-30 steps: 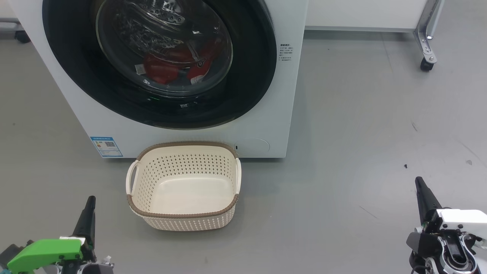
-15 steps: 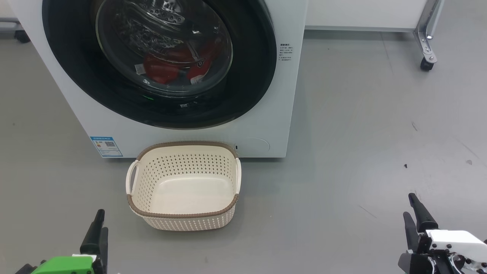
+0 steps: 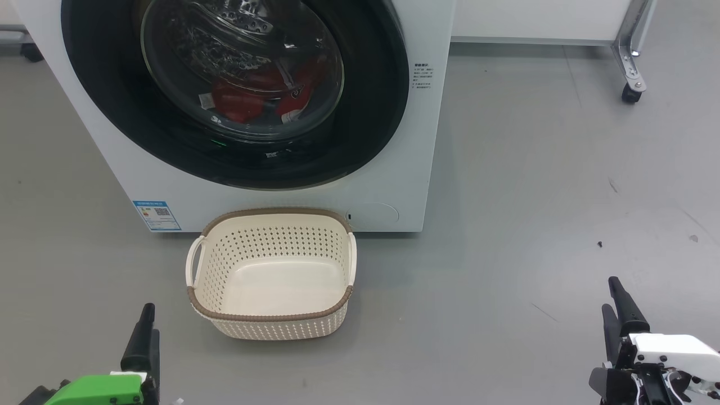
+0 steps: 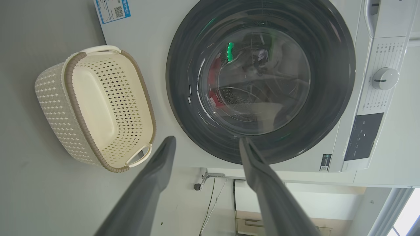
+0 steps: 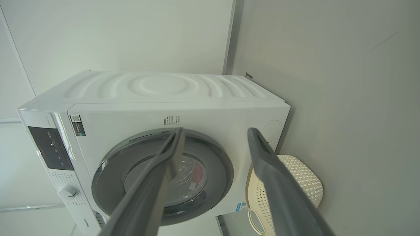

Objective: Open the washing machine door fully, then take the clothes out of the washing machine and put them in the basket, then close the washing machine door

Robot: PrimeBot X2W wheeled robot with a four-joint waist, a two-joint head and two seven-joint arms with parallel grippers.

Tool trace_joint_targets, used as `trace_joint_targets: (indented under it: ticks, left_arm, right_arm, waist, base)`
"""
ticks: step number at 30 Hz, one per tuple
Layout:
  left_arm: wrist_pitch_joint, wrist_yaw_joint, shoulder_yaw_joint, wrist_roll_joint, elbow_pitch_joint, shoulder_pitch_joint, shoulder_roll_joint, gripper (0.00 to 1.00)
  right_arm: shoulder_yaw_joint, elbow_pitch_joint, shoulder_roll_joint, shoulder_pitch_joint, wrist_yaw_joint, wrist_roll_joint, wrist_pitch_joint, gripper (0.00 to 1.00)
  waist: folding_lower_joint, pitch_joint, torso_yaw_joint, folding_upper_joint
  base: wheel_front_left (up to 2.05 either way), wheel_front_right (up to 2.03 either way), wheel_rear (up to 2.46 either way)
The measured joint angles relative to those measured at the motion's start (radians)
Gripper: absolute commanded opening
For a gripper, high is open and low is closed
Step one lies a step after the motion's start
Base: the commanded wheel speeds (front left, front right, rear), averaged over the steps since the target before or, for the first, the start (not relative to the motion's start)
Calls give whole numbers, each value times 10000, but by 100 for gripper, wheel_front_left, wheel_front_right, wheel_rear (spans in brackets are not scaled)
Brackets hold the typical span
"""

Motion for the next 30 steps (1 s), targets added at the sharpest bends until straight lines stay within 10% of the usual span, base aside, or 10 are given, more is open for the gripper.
trace_joint_targets:
  ticks: [30]
  left_arm:
    - [-1047, -4, -115, 1126, -1348, -29, 33, 100]
  right_arm:
    - [130, -1369, -63, -28, 2, -1804, -1062, 100]
  waist:
    - [0, -36, 2, 0]
  base:
    - [0, 0, 0]
